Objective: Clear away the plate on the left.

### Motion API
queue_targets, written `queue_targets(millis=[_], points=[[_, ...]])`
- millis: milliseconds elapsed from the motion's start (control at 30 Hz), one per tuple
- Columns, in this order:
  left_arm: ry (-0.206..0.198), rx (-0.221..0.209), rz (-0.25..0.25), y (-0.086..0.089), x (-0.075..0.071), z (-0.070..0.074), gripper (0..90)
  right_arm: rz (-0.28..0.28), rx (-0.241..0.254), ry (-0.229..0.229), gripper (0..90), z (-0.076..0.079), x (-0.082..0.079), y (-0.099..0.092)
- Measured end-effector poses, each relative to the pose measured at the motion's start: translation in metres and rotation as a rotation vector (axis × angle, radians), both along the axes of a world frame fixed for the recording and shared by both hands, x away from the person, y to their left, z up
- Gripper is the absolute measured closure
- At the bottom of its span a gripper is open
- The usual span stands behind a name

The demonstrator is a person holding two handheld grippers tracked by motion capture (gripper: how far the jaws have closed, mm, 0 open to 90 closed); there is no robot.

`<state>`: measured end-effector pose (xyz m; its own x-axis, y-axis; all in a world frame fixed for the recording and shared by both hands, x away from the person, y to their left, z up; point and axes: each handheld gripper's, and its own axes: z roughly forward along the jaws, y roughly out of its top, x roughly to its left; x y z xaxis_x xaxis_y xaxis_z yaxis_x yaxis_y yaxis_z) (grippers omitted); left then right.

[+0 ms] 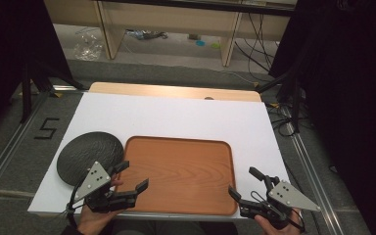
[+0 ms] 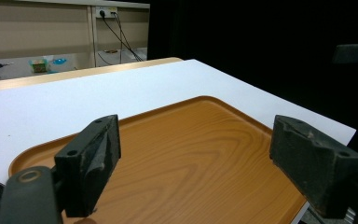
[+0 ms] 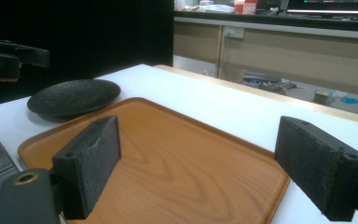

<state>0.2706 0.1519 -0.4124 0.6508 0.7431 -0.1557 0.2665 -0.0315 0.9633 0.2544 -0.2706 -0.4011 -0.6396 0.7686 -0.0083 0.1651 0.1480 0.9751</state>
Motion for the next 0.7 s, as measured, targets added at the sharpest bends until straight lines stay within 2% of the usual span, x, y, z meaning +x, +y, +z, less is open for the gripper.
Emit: queue_targets(millis=[67, 100, 300, 333, 700], points=[[0.000, 0.001, -0.001, 0.0007, 0.0003, 0.0000, 16.4, -0.003, 0.005, 0.003, 15.6, 0.0002, -0.0005, 0.0003], [0.002, 0.001, -0.002, 0.0012, 0.0008, 0.0000, 16.3, -0.004, 0.006, -0.011, 15.6, -0.0001, 0.0005, 0.0005], [0.009, -0.016, 0.001, 0.0028, 0.0012, 0.0002, 16.3, 0.002, 0.001, -0.002, 15.6, 0.0001, 0.0003, 0.0004], [0.009, -0.019, 0.003, 0.0030, 0.0012, 0.0005, 16.4, 0.003, 0.004, 0.012, 15.6, -0.0003, -0.0004, 0.0011], [0.025, -0.036, 0.019, 0.0083, 0.0030, 0.0015, 16.6, 0.006, 0.002, 0.015, 15.7, -0.0001, -0.0006, 0.0010]])
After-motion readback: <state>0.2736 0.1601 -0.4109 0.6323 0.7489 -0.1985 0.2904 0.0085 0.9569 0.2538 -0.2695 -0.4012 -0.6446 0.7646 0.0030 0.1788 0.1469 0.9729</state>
